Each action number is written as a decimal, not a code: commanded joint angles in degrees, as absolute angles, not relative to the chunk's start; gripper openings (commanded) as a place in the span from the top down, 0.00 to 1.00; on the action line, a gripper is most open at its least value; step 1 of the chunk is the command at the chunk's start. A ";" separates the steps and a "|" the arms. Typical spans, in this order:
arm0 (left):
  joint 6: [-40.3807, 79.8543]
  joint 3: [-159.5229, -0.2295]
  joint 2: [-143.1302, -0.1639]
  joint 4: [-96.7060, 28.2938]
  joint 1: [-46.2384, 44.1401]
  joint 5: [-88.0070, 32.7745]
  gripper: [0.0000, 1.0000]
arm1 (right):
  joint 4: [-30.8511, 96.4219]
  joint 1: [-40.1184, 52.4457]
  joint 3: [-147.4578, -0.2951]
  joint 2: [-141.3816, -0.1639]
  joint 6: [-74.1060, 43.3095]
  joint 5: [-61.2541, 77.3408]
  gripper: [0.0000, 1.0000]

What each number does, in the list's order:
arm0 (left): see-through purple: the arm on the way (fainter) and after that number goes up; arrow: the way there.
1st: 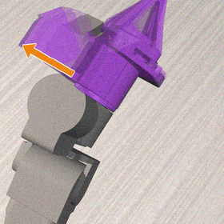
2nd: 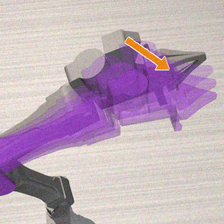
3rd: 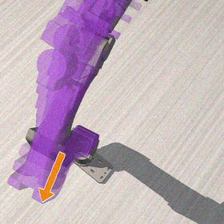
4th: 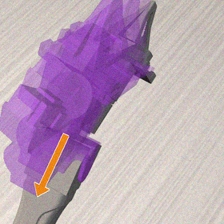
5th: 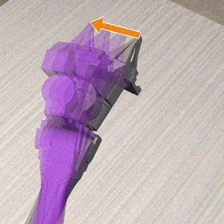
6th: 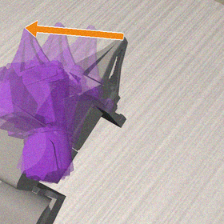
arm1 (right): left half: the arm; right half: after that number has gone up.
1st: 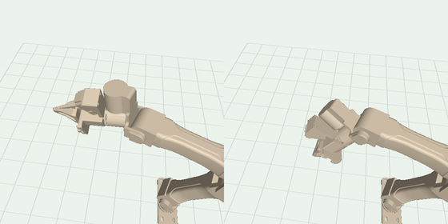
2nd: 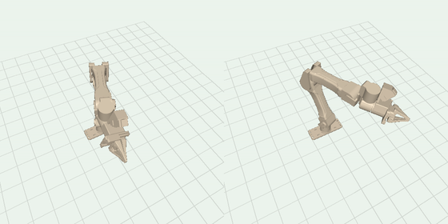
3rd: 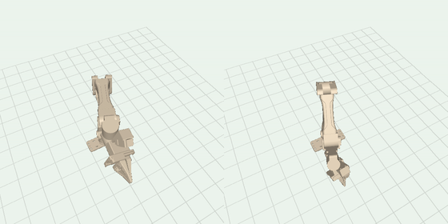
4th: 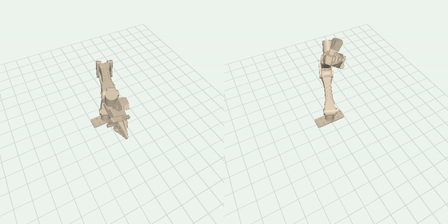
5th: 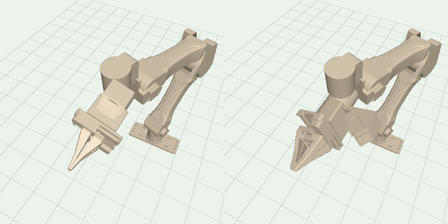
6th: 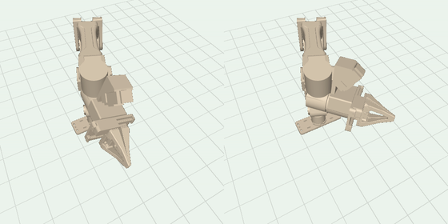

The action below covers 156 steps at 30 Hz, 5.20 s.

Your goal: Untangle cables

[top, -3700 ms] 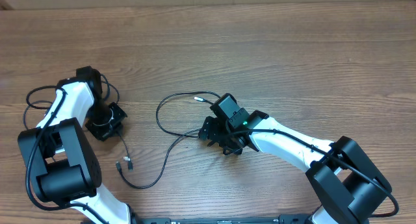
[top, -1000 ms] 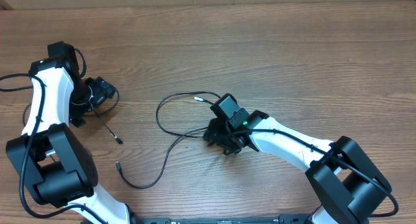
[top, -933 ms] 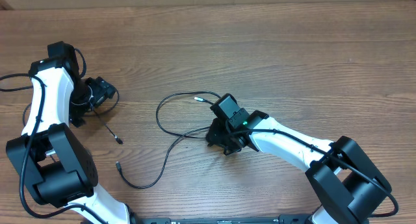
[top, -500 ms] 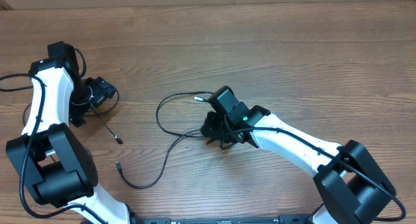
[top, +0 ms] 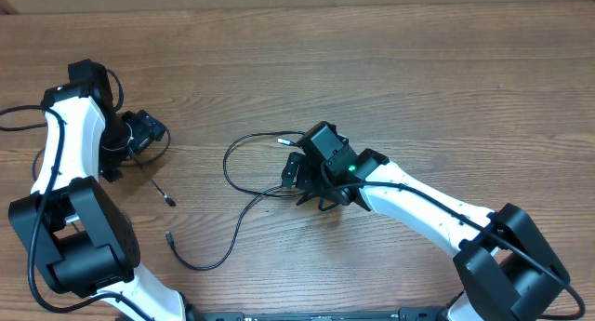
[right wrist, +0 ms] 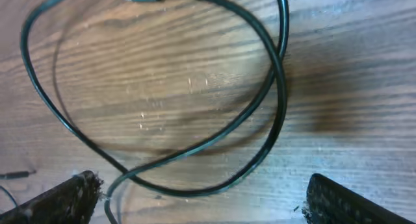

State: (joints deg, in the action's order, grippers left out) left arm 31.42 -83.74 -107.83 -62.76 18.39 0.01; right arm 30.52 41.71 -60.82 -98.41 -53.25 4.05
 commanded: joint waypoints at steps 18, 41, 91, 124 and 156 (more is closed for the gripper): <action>34.37 -84.86 -107.90 -59.48 18.33 -1.23 0.01 | 29.76 41.82 -59.86 -98.43 -54.54 -0.01 0.00; 19.90 -85.93 -107.90 -64.79 29.28 5.13 0.23 | 29.23 41.82 -59.86 -98.43 -53.49 0.01 0.00; 12.67 -71.83 -107.98 -50.94 39.29 -22.65 0.65 | 27.92 41.98 -59.86 -98.43 -53.47 5.17 0.34; 8.64 -71.83 -107.90 -49.50 30.83 -23.55 0.69 | 27.49 41.98 -59.86 -98.43 -52.18 4.56 0.16; 28.10 -73.54 -107.81 -58.63 31.00 15.49 0.31 | 27.94 41.98 -59.83 -98.43 -51.96 4.54 0.16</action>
